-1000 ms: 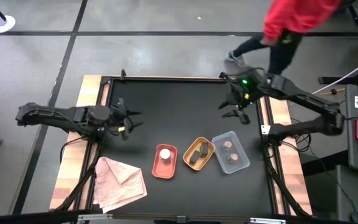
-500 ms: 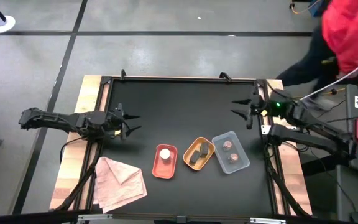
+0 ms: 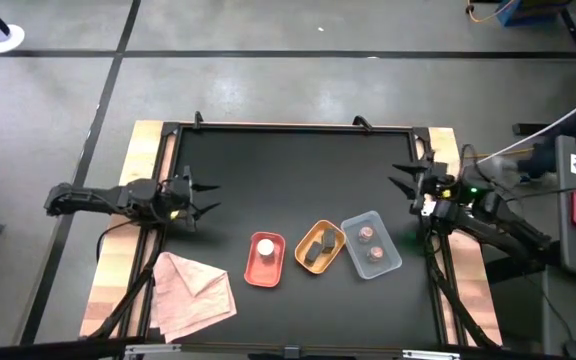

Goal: Sort spices by type
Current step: Return to Home Position

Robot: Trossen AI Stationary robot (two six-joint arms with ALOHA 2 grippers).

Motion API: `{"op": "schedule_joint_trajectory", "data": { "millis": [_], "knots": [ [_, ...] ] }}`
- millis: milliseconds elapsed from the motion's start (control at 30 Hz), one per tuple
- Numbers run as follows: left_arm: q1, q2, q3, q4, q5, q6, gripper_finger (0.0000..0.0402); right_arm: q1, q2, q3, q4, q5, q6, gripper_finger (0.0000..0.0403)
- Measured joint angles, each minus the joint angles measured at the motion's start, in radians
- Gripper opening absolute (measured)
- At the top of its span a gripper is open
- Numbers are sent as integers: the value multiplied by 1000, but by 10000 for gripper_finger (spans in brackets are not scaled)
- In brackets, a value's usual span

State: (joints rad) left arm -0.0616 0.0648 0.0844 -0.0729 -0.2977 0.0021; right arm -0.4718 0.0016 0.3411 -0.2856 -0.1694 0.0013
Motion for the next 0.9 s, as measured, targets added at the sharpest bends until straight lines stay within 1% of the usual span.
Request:
{"op": "schedule_joint_trajectory", "data": {
  "millis": [67,200,300,500,567,633,767,900],
  "knots": [
    [0,-32,-15,-1,1,3,217,0,4,-28,-18,-16,20,191],
    [0,-60,-34,11,6,6,217,0,22,-100,22,-18,30,191],
    [0,-61,-34,9,8,14,217,0,12,-171,95,1,48,191],
    [0,-60,-34,7,7,28,217,0,13,-300,260,3,51,191],
    [0,-61,-34,7,8,32,217,1,13,-321,320,18,55,191],
    [0,-61,-34,7,7,32,217,0,21,-329,339,22,42,191],
    [0,-61,-34,6,7,61,217,0,21,-329,332,74,-25,191],
    [0,-60,-34,6,7,71,217,0,25,-330,311,139,-27,191]
  ]
}}
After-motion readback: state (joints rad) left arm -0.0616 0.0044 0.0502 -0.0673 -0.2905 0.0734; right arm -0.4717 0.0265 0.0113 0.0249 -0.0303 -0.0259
